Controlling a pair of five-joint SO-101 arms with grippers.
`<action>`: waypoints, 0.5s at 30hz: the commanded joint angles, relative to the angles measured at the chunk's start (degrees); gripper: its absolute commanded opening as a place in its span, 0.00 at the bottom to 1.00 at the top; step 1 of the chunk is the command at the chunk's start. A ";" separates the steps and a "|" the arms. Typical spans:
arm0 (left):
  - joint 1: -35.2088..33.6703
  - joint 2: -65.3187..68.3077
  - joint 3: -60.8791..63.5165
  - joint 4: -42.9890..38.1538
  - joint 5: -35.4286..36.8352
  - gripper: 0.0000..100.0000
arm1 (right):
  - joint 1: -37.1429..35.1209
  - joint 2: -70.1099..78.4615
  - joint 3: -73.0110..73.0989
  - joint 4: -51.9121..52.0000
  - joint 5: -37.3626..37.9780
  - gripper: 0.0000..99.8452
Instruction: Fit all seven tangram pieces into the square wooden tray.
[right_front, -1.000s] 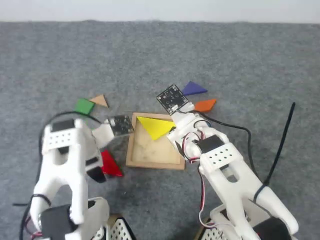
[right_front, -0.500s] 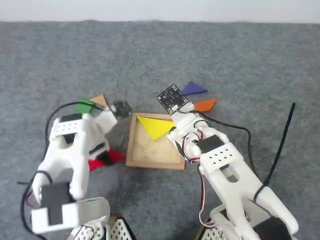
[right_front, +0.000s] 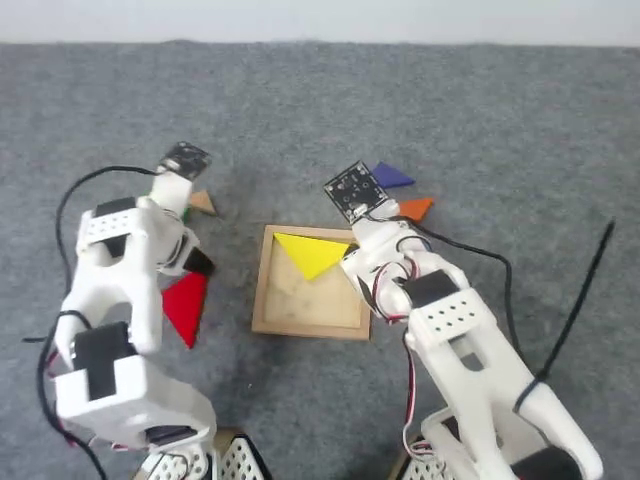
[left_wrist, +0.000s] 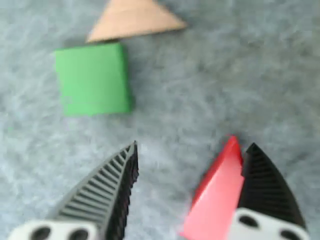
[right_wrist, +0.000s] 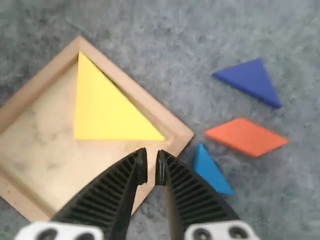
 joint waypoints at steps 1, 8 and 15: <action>-0.97 -2.81 -3.91 8.35 5.10 0.31 | 0.92 -5.58 0.53 -0.04 0.35 0.04; -0.70 -12.66 -6.73 23.38 19.43 0.31 | 1.01 -5.32 0.26 1.89 -1.85 0.04; 0.18 -18.90 3.74 19.43 25.05 0.31 | 0.92 0.31 -2.81 2.42 -2.37 0.04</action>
